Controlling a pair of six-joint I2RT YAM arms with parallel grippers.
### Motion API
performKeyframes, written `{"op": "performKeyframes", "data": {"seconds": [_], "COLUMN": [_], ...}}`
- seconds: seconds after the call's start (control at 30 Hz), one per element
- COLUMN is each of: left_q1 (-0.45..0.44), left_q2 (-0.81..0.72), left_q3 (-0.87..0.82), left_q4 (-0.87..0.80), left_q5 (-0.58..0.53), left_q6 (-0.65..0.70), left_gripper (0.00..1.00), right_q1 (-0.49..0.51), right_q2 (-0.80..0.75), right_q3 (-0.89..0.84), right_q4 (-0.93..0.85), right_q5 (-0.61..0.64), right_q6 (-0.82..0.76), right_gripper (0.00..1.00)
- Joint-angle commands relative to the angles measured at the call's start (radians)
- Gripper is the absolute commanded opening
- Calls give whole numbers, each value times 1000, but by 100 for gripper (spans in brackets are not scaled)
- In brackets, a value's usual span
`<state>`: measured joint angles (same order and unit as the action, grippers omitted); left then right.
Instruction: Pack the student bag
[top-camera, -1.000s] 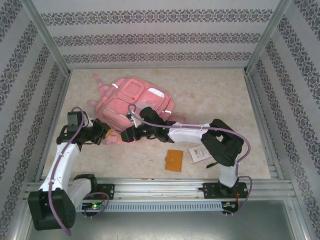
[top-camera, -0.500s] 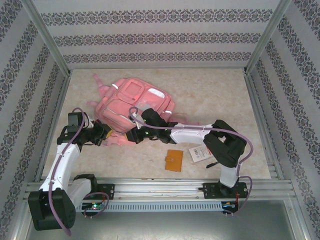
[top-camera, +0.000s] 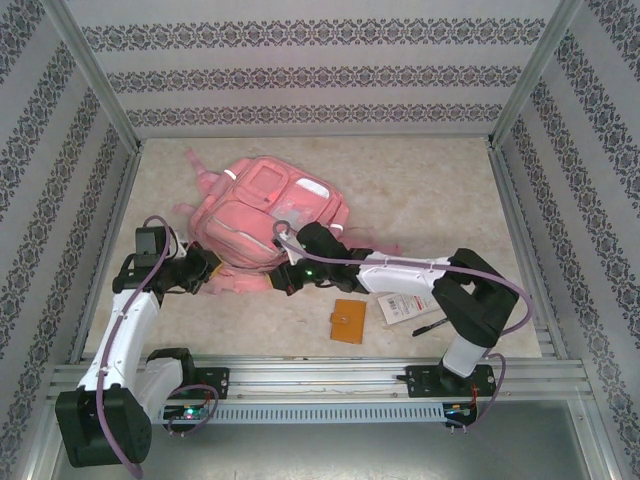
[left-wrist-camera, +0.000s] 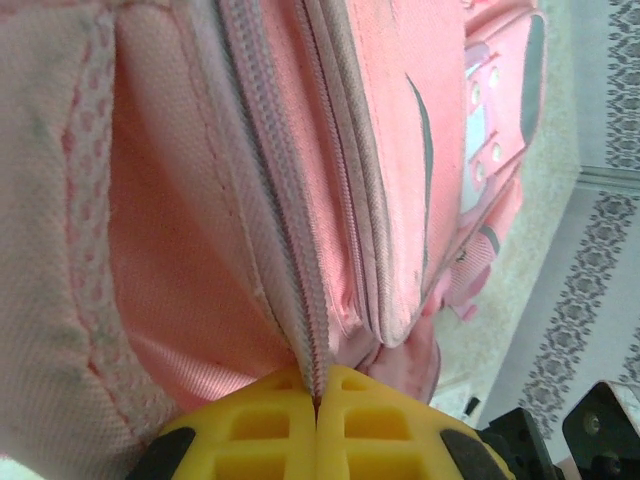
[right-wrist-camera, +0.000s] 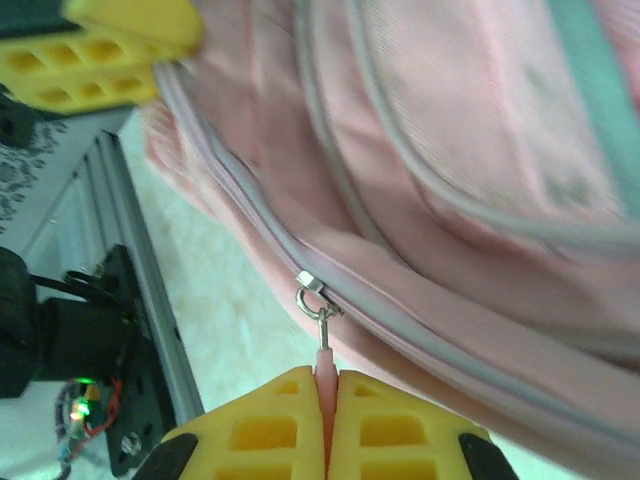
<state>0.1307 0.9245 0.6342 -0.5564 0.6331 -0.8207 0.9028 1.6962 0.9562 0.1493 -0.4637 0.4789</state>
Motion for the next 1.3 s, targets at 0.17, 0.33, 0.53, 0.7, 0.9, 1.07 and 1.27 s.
{"op": "performKeyframes", "data": {"seconds": [0.17,0.33,0.53,0.7,0.9,1.07,1.27], "left_q1": [4,25,56,58,40,1,-288], "left_q2": [-14,21,98,81,-44,-137,-150], "left_q3": [10,67,171,128,18,39,160], "left_q4": [0,-19,-112,-112,-173,-173,-264], "left_q5": [-125,-169,-151,-72,-105,40,-10], "left_q6": [108,160,233,210,311,348,500], "left_gripper": [0,0,0,0,0,34,56], "right_q1": [-98,-243,-383,-418,-464,-493,-492], "right_q2": [-102,-105,-66,-70,-129,-221,-401], "right_q3": [-105,-153,-100,-69,-108,-145,-129], "right_q4": [-266,-288,-312,-319,-368,-384,-526], "right_q5": [43,88,235,210,262,163,206], "right_q6": [-42,-34,-51,-63,-74,-92,-104], "right_gripper": [0,0,0,11,14,36,44]}}
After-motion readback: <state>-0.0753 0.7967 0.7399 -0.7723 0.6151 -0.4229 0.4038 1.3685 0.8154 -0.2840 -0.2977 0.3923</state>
